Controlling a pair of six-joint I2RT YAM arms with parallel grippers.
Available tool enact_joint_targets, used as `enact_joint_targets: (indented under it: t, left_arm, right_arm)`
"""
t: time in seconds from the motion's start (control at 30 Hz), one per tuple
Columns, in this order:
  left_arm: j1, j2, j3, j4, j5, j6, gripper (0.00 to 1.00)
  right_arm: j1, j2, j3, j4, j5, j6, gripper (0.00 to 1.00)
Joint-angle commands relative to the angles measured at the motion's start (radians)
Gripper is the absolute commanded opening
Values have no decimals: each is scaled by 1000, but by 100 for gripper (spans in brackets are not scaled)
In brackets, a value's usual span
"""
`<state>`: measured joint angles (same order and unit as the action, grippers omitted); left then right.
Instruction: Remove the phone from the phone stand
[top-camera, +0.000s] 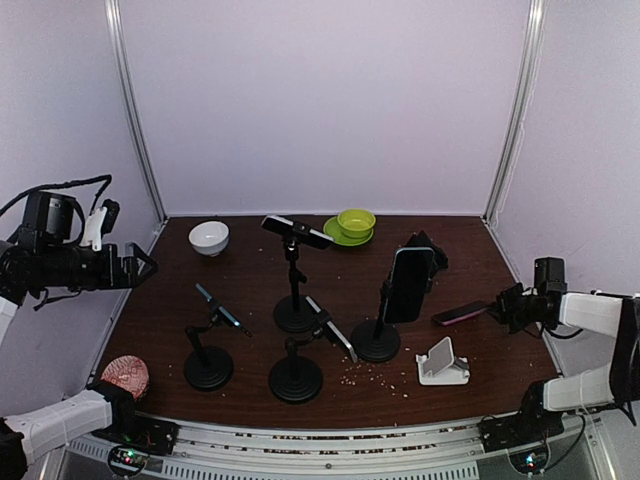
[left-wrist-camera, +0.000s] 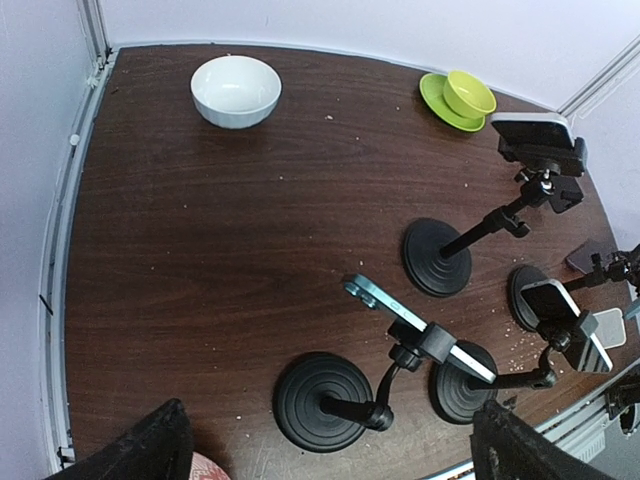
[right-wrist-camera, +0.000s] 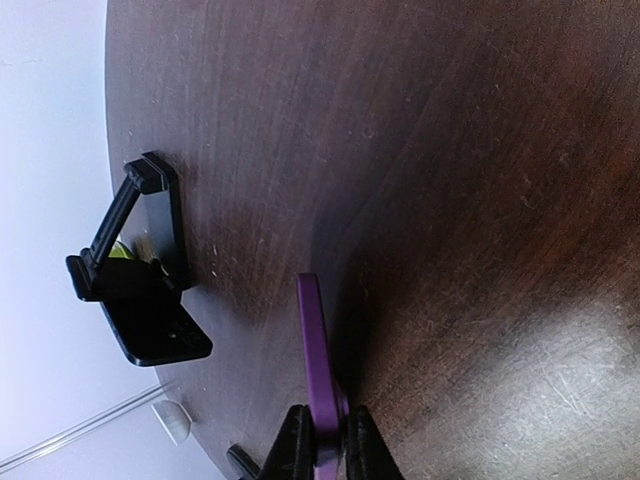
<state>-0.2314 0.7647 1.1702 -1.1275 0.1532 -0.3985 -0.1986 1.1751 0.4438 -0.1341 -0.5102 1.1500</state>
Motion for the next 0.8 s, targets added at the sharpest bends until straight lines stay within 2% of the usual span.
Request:
enact_joint_targets:
  t: [0.0,0.3,0.6,0.77]
  left_arm:
    - [-6,-2,-6,23,-19,8,98]
    - [-5,26,15,24,-27,22,98]
    - [-6,47,25,64,-12,24,98]
    - [-6,81,56,79,4,30,98]
  right_arm:
    - [-19,40,-33,-19,-28,-58,12]
    - [-44,49,-43,-43,-31,-99,24]
    - [-56,-38,21,-223,-2,-232,30]
    - [-56,-128,80,-339,28,-330,38]
